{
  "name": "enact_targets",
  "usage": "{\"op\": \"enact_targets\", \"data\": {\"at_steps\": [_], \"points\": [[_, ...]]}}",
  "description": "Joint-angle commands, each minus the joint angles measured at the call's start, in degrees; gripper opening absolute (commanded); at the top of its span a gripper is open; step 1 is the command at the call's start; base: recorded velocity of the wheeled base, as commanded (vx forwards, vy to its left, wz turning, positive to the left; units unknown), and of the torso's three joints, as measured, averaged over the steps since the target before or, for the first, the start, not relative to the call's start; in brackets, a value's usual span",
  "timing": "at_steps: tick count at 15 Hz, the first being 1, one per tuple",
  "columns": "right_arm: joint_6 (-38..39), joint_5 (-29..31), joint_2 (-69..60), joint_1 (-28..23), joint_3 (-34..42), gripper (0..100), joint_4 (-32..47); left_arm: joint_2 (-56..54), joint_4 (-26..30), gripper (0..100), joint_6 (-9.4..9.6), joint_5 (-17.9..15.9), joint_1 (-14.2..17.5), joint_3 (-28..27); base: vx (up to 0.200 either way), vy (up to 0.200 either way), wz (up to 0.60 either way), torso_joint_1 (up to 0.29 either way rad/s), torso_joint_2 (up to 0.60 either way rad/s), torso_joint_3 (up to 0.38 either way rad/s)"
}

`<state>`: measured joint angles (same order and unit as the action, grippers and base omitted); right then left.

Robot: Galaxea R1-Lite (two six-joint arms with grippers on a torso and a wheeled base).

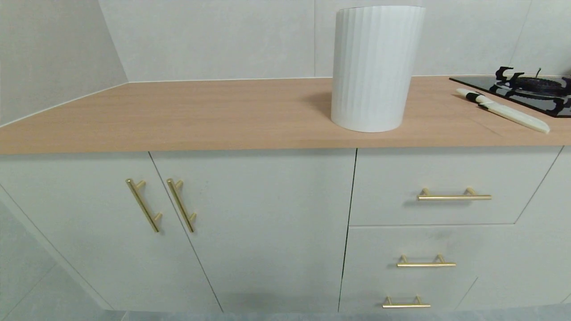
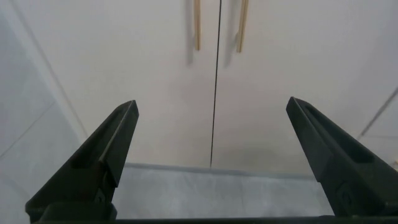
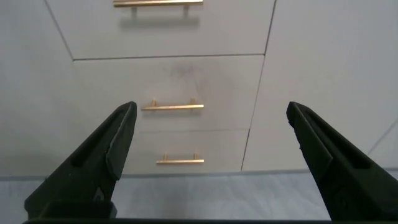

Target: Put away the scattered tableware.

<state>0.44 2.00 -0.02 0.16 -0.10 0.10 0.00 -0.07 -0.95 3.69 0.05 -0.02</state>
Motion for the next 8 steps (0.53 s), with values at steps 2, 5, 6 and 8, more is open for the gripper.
{"op": "enact_targets", "data": {"at_steps": [2, 5, 6, 8], "points": [[0.0, 0.0, 0.1, 0.0, 0.0, 100, 0.0, 0.0, 0.0, 100, -0.02, 0.1, 0.0, 0.0, 0.2, 0.0, 0.0, -0.005, 0.0, 0.005], [0.0, 0.0, 0.1, 0.0, 0.0, 100, 0.0, 0.0, 0.0, 100, -0.02, 0.0, 0.0, 0.0, 0.067, 0.0, 0.0, -0.002, 0.0, 0.001], [0.0, 0.0, 0.1, 0.0, 0.0, 100, 0.0, 0.0, 0.0, 100, -0.02, 0.1, 0.0, 0.0, 0.0, 0.0, 0.0, 0.0, 0.0, 0.0], [0.0, 0.0, 0.1, 0.0, 0.0, 100, 0.0, 0.0, 0.0, 100, -0.02, 0.0, 0.0, 0.0, 0.0, 0.0, 0.0, 0.0, 0.0, 0.0]]}}
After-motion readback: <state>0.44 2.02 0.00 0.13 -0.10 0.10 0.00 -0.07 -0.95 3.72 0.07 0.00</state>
